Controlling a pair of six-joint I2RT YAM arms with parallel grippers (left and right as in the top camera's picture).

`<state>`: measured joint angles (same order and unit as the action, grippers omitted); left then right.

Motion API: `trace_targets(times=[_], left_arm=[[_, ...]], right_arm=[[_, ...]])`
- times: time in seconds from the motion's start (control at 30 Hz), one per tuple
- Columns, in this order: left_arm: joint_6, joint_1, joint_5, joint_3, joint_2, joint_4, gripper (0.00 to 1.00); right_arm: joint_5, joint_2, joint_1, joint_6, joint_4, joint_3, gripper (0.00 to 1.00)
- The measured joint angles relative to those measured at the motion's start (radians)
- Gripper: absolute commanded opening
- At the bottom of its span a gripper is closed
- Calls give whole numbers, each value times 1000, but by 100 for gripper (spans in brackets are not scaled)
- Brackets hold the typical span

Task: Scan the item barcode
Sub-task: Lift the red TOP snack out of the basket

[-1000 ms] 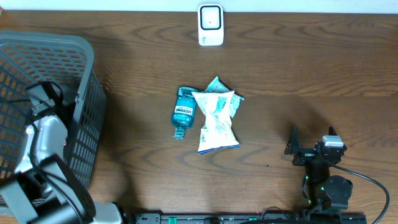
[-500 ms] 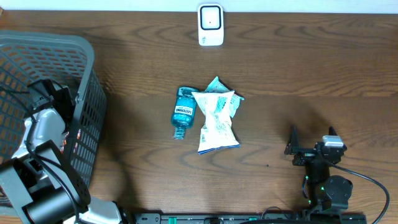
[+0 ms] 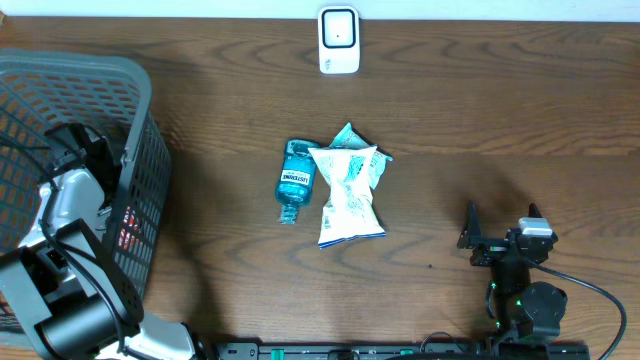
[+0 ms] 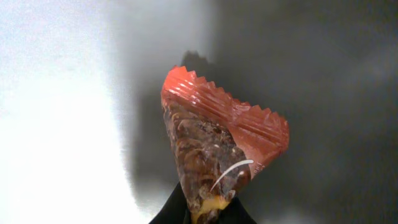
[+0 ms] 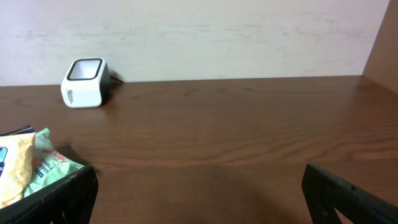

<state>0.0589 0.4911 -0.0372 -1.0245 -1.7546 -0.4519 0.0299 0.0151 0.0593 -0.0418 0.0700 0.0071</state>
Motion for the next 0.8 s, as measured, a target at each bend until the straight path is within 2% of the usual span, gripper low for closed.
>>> trace_targets(times=[0.17, 0.3, 0.6, 0.8], left_arm=[[-82, 31, 147, -70, -18, -131, 7], [-115, 78, 202, -121, 6, -195, 7], [-138, 89, 157, -208, 339, -172, 7], [-142, 89, 29, -208, 492, -151, 7]], right_arm=[[0, 0, 0, 0, 0, 0, 99], [0, 0, 0, 0, 0, 0, 99], [0, 0, 0, 0, 0, 0, 99], [0, 0, 0, 0, 0, 0, 99]])
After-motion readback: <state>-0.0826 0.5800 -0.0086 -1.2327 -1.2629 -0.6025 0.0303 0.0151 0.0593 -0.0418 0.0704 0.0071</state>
